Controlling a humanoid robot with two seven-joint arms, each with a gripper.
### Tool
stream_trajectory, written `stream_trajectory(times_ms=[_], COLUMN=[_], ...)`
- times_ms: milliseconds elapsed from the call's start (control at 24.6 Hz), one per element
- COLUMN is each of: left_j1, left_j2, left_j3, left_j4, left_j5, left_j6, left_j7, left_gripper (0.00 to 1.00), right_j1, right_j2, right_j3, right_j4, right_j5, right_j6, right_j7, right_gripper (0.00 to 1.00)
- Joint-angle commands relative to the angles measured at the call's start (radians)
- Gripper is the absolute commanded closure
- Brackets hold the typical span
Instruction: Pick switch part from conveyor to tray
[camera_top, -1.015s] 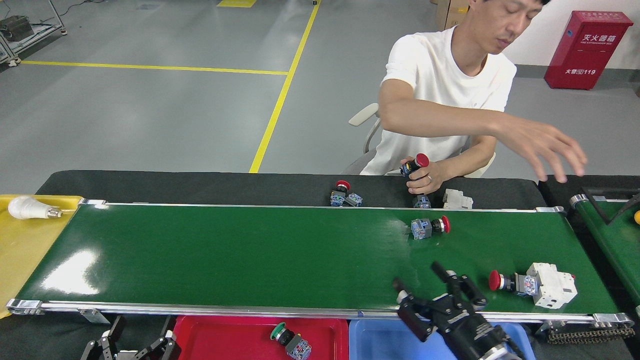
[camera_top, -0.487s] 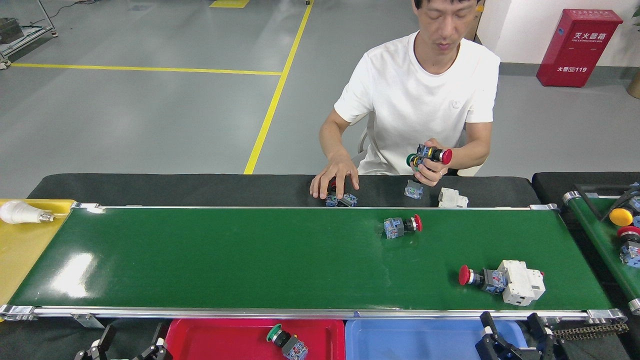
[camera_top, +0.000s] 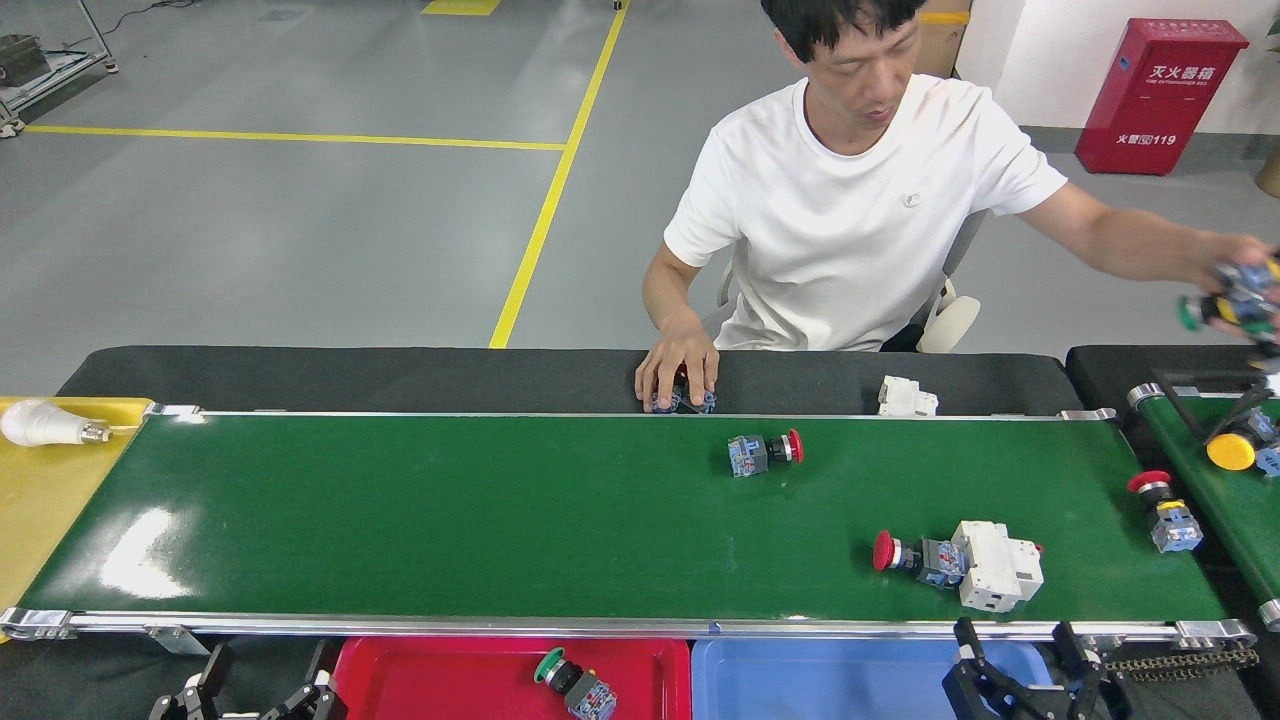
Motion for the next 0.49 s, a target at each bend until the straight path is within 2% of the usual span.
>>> stream_trajectory(times_ms=[0,122,284,446], left_j1=[-0.016,-0.06,-0.154,-0.263], left_j2=[0.013,0.06,0.115,0.118], left_j3=[-0.011,-0.072,-0.184,-0.267], left_j4=[-0.009,-0.002,0.046,0.153], left_j5=[-0.004,-0.007,-0.047,-0.088], left_j6=[-0.004,-0.004,-0.004,-0.012], left_j7=[0.008,0.008,0.008,0.008], left_gripper=[0.0,0.0,0.0,0.0], right_j1=[-0.037,-0.103,-0.203,-0.212], right_j2=[0.001,0.001,-0.01,-0.01], right_j3=[0.012,0.108,0.234,0.28], right_j4=[0.008,0.061,0.157,0.182], right_j5=[0.023,0.068,0.08,0.077], right_j6=[0.04,0.101,0.218,0.233], right_j7=[0.017,0.039,0.042,0.045], right_gripper=[0.02,0.02,0.01,0.01])
